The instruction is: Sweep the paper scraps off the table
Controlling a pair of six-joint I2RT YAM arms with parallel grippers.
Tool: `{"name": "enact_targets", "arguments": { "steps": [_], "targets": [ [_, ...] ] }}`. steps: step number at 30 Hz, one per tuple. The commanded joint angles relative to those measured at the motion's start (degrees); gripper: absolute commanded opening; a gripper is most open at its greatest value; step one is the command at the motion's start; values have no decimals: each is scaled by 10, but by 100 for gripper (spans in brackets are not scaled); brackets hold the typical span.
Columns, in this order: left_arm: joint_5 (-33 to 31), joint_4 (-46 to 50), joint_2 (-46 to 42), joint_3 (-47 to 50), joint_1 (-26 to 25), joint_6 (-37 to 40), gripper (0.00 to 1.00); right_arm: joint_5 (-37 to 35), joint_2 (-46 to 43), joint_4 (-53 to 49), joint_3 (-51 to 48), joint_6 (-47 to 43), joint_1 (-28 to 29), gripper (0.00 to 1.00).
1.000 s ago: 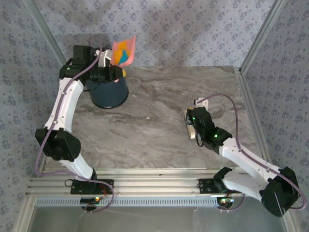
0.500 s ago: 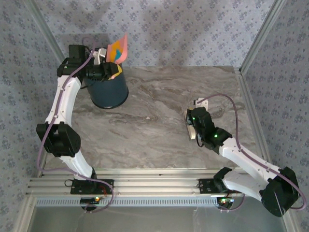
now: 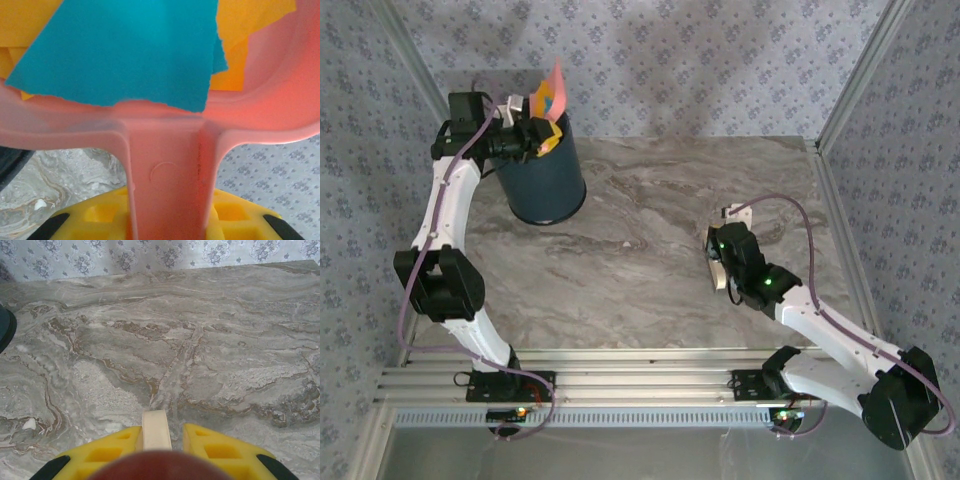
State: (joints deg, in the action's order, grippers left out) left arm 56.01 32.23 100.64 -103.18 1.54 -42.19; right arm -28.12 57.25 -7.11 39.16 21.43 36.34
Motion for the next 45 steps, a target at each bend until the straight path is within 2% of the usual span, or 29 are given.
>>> {"name": "enact_targets", "arguments": {
  "steps": [1, 7, 12, 21, 25, 32, 36, 45],
  "targets": [
    [22, -61, 7, 10, 7, -62, 0, -13, -12, 2, 16, 2, 0, 0],
    [29, -154, 13, 48, 19, -163, 0, -13, -13, 1, 15, 4, 0, 0],
    [32, -195, 14, 62, 21, -205, 0, -14, -15, -3, 14, 3, 0, 0],
    [45, -407, 8, 130, 21, -386, 0, -15, -16, -3, 10, 5, 0, 0],
    [42, -449, 9, 146, 21, -425, 0, -16, -18, -3, 10, 5, 0, 0],
    [42, -607, 13, 180, 19, -543, 0, -17, -17, -2, 8, 5, -1, 0],
    [30, -730, 22, 207, 19, -640, 0, -16, -17, -1, 8, 6, 0, 0],
    [-20, -850, 29, 250, 9, -721, 0, -17, -16, -2, 11, 5, 0, 0]
  ]
}}
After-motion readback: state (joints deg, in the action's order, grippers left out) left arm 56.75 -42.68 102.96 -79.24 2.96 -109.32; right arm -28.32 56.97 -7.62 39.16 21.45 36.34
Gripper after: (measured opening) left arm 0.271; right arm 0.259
